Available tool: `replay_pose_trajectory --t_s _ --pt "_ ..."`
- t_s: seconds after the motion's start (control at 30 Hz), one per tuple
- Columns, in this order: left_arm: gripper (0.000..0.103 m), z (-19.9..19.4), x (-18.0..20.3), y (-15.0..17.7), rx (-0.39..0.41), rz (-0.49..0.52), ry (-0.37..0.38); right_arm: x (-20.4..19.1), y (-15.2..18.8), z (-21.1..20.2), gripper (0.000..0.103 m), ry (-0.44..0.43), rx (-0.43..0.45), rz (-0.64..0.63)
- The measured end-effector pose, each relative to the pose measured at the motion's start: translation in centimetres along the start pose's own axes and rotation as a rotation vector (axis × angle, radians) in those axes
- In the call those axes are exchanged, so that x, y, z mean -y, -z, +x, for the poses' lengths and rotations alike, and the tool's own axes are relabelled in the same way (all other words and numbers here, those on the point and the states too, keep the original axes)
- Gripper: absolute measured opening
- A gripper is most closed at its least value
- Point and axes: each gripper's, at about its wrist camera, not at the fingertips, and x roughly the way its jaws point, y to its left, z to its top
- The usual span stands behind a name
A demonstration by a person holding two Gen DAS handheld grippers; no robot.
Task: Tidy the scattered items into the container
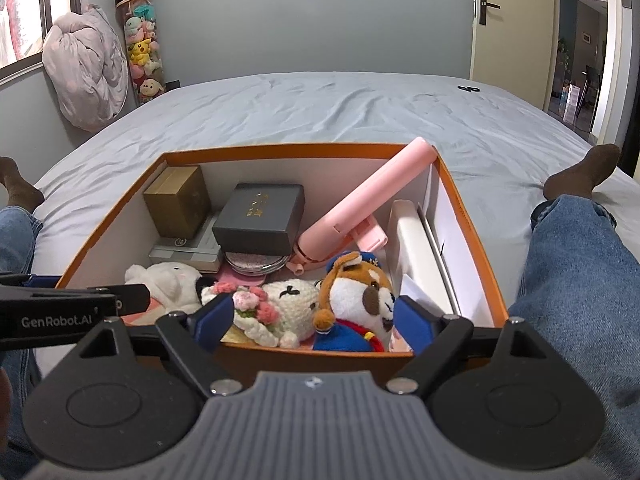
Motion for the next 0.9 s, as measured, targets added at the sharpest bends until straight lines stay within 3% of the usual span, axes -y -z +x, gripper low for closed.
replay_pose_trajectory --t_s 0.9 --pt "0.093 0.29 -0.05 -0.18 -0.026 -0.013 -0.003 -0.08 0.08 0.21 0.09 0.003 -0.004 0.0"
